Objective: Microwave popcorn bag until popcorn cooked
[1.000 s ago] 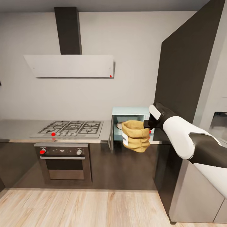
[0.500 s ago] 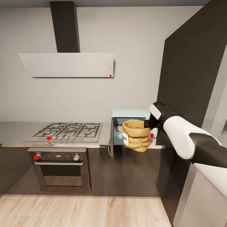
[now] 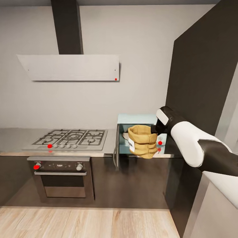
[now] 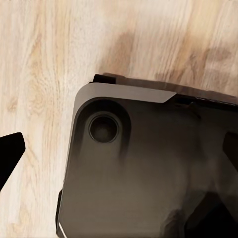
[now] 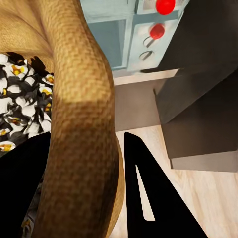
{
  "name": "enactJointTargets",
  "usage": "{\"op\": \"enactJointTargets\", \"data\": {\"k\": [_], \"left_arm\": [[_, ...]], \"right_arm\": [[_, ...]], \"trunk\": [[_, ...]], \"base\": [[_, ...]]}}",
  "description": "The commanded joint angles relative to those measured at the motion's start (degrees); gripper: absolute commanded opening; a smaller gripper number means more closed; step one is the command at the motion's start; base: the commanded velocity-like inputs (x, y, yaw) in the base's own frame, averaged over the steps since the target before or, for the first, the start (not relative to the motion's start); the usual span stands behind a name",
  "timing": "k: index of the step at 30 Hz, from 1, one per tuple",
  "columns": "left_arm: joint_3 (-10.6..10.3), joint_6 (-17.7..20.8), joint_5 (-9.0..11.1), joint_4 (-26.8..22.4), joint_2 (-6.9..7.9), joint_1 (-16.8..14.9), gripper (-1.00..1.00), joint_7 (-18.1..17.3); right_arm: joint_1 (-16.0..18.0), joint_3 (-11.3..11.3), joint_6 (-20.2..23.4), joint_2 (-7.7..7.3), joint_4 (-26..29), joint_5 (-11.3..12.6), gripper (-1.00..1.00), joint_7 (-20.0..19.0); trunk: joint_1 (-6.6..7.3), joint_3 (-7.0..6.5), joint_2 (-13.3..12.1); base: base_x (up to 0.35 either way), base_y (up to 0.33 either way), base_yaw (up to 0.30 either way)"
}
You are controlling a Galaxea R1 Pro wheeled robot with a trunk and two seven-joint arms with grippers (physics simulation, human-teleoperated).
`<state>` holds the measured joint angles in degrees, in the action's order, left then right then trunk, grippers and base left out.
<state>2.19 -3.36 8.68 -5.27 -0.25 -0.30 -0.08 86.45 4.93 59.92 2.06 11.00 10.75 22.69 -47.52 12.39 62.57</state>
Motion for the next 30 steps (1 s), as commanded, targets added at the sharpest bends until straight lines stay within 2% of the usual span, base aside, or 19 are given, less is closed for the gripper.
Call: {"op": "enactJointTargets", "data": {"k": [1, 15, 30], "left_arm": [[0.2, -0.2, 0.3, 0.0, -0.02, 0.0, 1.0, 0.0], [0.2, -0.2, 0.3, 0.1, -0.02, 0.0, 1.0, 0.0], [0.2, -0.2, 0.3, 0.1, -0.02, 0.0, 1.0, 0.0]], "right_arm": [[0.0, 0.4, 0.1, 0.05, 0.1, 0.3, -1.0, 0.6], [0.0, 0.7, 0.1, 0.04, 0.2, 0.3, -1.0, 0.5], [0.0, 0.5, 0.1, -0.09, 0.2, 0.3, -1.0, 0.6]], "trunk": [[0.0, 0.08, 0.1], [0.0, 0.08, 0.1], [0.0, 0.08, 0.1]], "base": [[0.001, 0.0, 0.0], [0.007, 0.0, 0.0], [0.259, 0.0, 0.0]]}}
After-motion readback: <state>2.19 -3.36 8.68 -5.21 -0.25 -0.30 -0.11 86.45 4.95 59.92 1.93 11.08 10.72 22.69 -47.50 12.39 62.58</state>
